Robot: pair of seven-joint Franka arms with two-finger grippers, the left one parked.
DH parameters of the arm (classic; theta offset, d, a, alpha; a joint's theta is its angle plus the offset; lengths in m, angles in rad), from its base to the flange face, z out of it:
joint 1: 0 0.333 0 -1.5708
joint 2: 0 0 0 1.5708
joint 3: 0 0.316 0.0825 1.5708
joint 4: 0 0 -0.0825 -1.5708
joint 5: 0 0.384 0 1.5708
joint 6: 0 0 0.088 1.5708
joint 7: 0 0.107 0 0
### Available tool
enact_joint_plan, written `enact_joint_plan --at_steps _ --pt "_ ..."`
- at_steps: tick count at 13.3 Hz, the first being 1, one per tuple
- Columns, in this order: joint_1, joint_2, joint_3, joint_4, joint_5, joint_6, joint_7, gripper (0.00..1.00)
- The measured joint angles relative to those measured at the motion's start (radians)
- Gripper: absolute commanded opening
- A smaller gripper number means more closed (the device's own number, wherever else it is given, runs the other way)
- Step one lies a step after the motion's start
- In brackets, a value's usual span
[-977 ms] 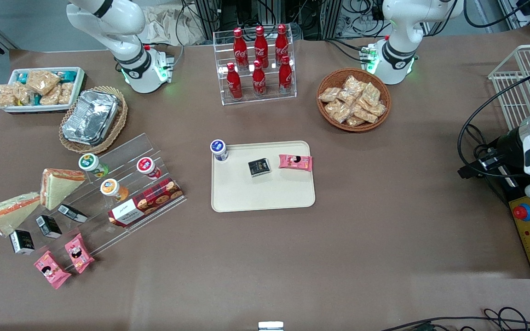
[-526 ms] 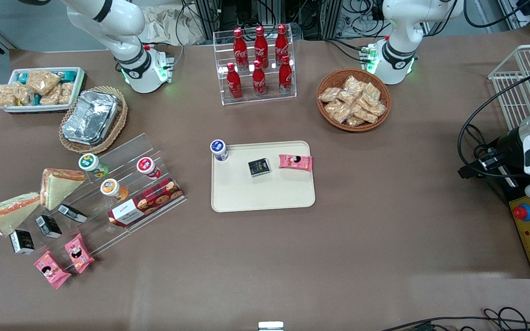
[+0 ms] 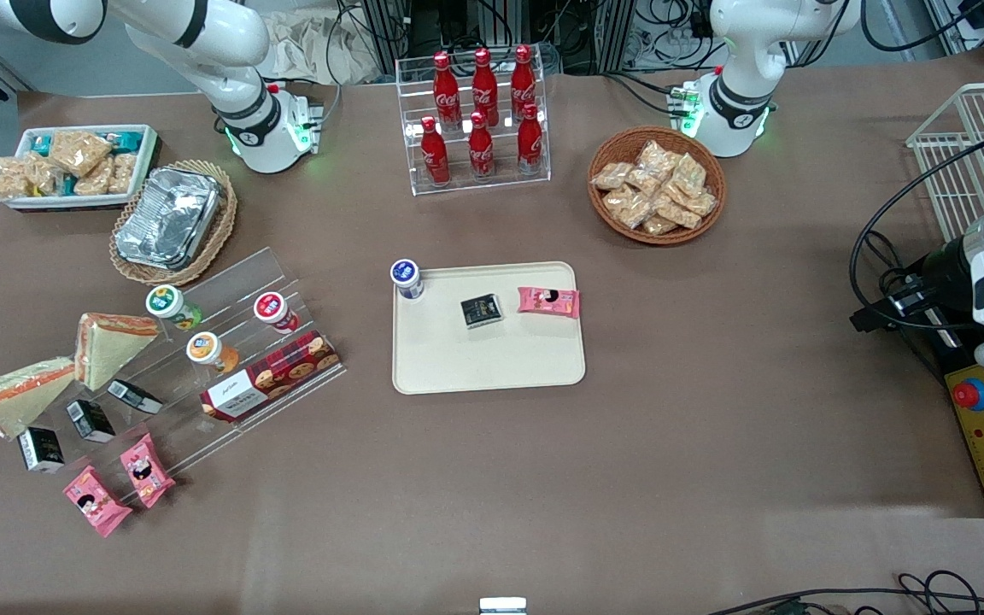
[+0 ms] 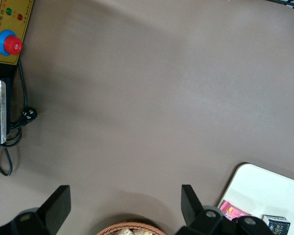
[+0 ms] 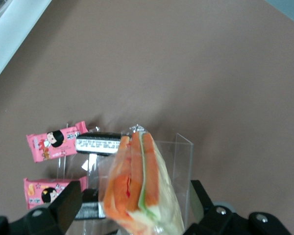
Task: Place sandwich on tray
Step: 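Close the right gripper on the orange-filled wrapped sandwich, then lift the sandwich off the rack and carry it toward the cream tray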
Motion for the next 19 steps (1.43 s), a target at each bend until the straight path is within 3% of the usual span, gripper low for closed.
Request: enact_joint_plan --at_steps 3,8,9,10,11,12,19 --pt "-0.001 0.026 -0.003 0.001 0.034 0.025 0.000 0.98" --pt "0.000 0.045 -0.003 -0.006 0.037 0.027 -0.003 0.98" --pt "0.002 0.049 -0.001 -0.011 0.037 0.027 -0.014 0.92" --pt "0.003 0.053 -0.001 -0.014 0.037 0.027 -0.025 0.62" --pt "0.003 0.056 -0.001 -0.015 0.037 0.027 -0.035 0.26" --pt "0.003 0.057 -0.001 -0.016 0.037 0.027 -0.043 0.01" --pt "-0.005 0.053 -0.007 0.000 0.038 -0.054 -0.166 0.00"
